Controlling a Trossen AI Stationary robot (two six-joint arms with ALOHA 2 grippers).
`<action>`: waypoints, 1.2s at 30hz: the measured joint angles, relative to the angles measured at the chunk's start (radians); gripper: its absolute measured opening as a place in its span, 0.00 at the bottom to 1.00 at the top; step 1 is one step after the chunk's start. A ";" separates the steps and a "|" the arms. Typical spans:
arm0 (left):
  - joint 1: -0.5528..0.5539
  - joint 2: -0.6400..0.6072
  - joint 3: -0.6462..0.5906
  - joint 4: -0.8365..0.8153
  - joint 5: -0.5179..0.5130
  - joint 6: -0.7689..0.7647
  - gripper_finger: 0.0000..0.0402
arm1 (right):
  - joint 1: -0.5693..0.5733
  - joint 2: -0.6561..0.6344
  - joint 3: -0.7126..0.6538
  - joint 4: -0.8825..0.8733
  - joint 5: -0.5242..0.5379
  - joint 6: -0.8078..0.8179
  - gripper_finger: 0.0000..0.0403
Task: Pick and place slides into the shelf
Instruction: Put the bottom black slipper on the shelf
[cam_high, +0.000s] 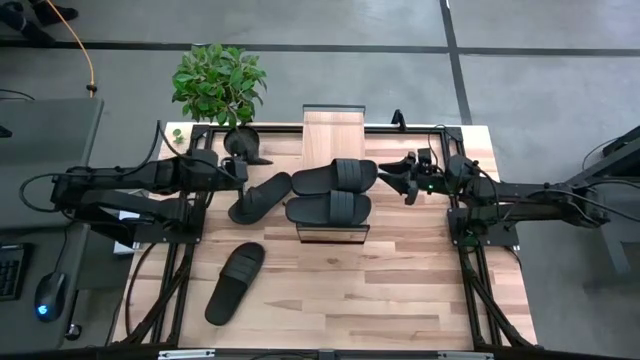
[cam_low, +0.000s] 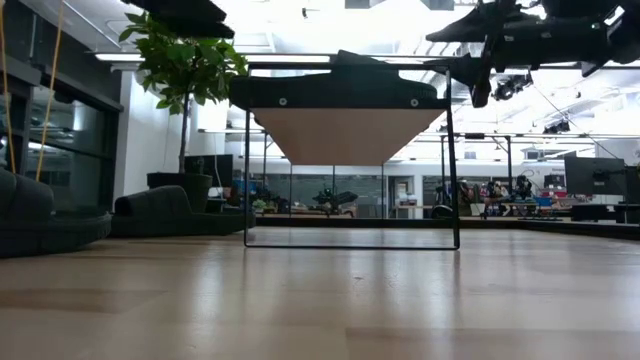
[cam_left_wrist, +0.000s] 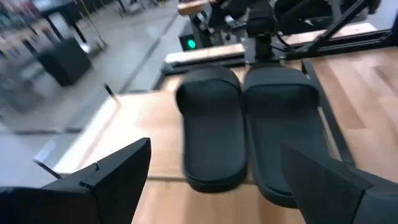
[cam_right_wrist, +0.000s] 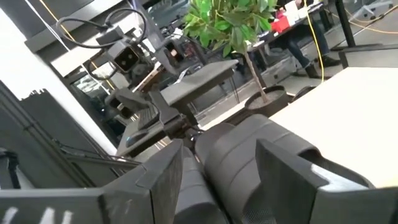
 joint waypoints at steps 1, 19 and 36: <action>0.000 0.005 0.000 -0.012 0.008 -0.024 0.84 | 0.000 0.000 0.000 -0.002 0.000 0.001 0.48; 0.000 0.053 0.000 0.044 0.061 -0.098 0.84 | 0.000 0.001 0.000 -0.080 0.000 0.009 0.48; 0.000 0.053 0.000 0.059 0.058 -0.091 0.84 | 0.000 0.000 0.000 -0.186 0.026 0.025 0.48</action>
